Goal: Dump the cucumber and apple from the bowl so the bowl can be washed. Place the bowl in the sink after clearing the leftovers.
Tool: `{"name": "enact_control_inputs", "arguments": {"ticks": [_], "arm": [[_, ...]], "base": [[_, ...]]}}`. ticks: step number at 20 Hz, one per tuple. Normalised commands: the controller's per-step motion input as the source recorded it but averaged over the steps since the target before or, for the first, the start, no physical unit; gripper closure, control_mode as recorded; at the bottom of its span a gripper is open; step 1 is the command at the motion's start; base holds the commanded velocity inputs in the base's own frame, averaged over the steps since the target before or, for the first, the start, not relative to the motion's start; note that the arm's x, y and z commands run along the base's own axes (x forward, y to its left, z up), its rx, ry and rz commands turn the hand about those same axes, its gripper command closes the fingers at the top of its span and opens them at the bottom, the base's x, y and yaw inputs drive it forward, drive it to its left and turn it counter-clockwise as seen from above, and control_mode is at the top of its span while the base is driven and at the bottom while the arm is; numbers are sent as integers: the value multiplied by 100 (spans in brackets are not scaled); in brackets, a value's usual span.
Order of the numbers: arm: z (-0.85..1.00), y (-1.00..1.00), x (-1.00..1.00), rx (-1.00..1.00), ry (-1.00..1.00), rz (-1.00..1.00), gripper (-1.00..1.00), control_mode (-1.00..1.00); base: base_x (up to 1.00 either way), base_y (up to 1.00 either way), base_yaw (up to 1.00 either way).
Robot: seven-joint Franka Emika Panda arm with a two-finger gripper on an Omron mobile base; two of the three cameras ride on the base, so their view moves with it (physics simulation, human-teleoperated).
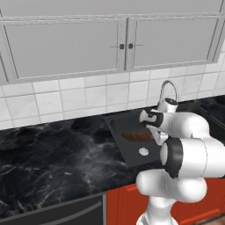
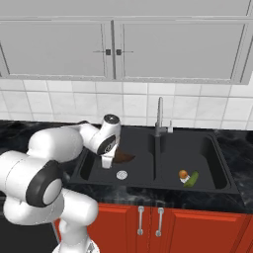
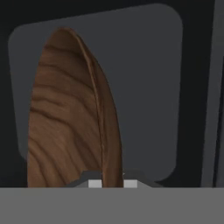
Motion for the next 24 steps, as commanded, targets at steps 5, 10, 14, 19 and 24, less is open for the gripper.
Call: {"name": "enact_control_inputs", "arguments": {"ticks": [5, 10, 14, 19, 24], "arm": [[-65, -2, 30, -4, -9, -1, 100, -100], [-55, 0, 54, -2, -2, -2, 100, -100], [-51, 0, 24, -1, 15, -2, 100, -100], [-32, 0, 0, -10, 9, 0, 100, -100], [8, 0, -2, -7, 6, -2, -100, -100]], "base": [[0, 0, 0], [0, 0, 0], [0, 0, 0], [0, 0, 0], [0, 0, 0]]}}
